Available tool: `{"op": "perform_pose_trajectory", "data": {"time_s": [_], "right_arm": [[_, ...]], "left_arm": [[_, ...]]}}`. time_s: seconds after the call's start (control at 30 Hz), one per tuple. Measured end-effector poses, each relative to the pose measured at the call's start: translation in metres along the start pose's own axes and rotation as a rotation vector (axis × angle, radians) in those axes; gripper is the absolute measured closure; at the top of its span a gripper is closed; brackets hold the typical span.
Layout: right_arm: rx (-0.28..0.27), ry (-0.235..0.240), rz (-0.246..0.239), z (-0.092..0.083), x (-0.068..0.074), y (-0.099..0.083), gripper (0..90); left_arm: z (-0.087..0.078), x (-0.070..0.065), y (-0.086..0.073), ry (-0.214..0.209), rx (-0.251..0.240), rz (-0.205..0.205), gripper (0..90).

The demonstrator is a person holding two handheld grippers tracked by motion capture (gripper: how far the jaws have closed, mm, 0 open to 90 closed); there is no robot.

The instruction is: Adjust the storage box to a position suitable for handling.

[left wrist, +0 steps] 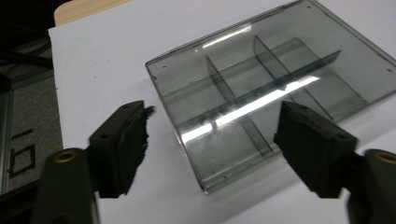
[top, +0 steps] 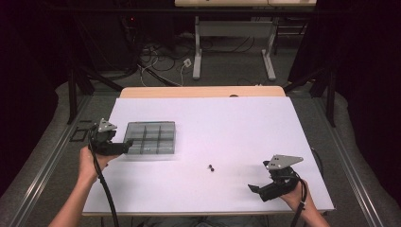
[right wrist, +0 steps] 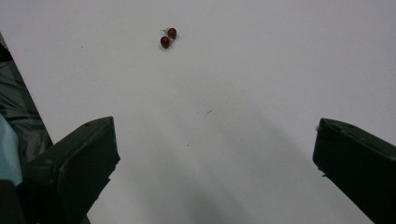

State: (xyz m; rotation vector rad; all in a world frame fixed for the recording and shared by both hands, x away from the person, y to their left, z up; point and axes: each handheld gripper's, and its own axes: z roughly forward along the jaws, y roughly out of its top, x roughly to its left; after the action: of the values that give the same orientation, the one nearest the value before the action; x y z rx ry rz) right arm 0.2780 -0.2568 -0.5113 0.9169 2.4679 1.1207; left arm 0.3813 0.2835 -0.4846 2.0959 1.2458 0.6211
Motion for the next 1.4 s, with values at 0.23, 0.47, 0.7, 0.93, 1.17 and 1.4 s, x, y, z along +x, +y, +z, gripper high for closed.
{"op": "perform_pose_trajectory", "data": {"time_s": [0.23, 0.47, 0.7, 0.93, 1.17, 1.4], "right_arm": [[0.011, 0.005, -0.004, 0.001, -0.001, 0.000, 0.0], [0.015, 0.008, -0.005, 0.001, -0.001, 0.000, 0.0], [0.011, 0.007, -0.005, 0.001, -0.001, 0.000, 0.0], [0.006, 0.007, -0.004, 0.001, -0.001, -0.001, 0.0], [0.008, 0.011, 0.002, 0.001, -0.001, -0.001, 0.0], [0.019, 0.017, -0.001, 0.001, -0.001, 0.000, 0.0]], "left_arm": [[0.019, 0.017, 0.004, 0.037, 0.021, -0.058, 59.8], [0.033, 0.028, 0.005, 0.051, 0.067, -0.079, 85.8], [0.050, 0.036, 0.003, 0.072, 0.106, -0.107, 89.9], [0.060, 0.040, -0.003, 0.052, 0.116, -0.127, 89.9], [0.065, 0.036, -0.005, 0.034, 0.133, -0.114, 89.9], [0.065, 0.037, -0.007, 0.025, 0.121, -0.116, 90.0]]}}
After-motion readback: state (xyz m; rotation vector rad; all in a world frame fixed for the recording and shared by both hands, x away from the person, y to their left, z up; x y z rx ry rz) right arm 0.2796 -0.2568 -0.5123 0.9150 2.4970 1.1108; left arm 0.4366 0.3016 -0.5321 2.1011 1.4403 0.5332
